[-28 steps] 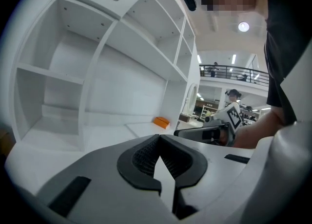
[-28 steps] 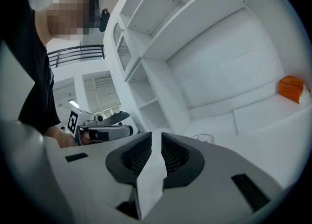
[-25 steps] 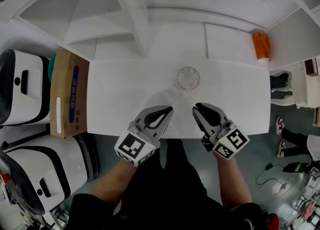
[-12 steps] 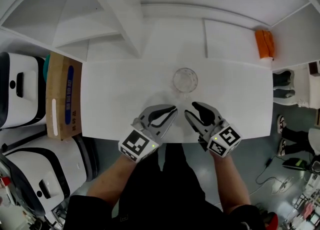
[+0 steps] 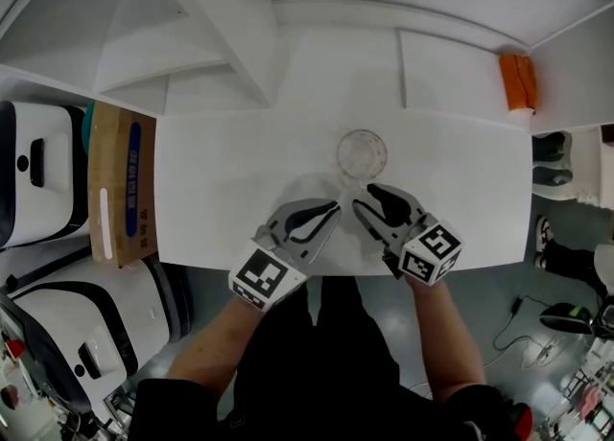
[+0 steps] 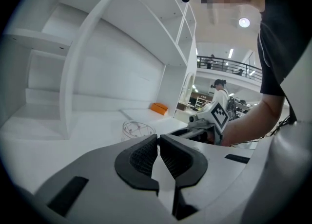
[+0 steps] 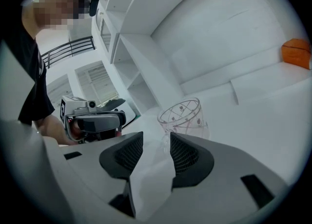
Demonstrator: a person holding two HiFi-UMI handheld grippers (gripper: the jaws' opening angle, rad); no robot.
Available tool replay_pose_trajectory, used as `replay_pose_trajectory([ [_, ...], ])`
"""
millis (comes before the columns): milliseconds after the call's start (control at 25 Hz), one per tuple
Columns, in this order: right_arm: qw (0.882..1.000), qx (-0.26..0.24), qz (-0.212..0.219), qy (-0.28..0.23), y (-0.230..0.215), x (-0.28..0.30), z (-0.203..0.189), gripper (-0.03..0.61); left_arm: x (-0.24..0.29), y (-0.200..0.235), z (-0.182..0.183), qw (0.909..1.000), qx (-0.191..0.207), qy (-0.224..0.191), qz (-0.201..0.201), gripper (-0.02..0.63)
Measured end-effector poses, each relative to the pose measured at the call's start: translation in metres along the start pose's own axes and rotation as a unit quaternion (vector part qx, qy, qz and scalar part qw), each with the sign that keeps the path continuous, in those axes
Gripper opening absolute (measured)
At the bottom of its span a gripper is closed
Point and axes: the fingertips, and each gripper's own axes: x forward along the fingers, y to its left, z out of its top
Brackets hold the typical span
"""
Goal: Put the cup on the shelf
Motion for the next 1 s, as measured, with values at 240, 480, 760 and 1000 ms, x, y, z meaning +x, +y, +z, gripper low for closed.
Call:
replay_pose_trajectory([
  [240,1.000,0.001,-0.001,0.031,-0.004,0.010,-0.010,0.135,-0.005,0.006,-0.005,0.9999,-0.009,0.005,0.010,0.012],
  [480,0.999,0.013,-0.002,0.042,-0.009,0.023,-0.015,0.133,-0.015,0.008,0.005,0.9994,0.000,0.009,0.033,0.012],
  [760,0.998,0.038,-0.013,0.050,-0.013,0.036,-0.018,0.061,-0.049,0.016,0.020,0.9973,0.001,0.006,0.073,0.012],
  [1000,0.999,0.034,-0.008,0.041,-0.012,0.033,-0.014,0.044,-0.067,0.020,0.023,0.9946,-0.014,0.004,0.103,0.012],
])
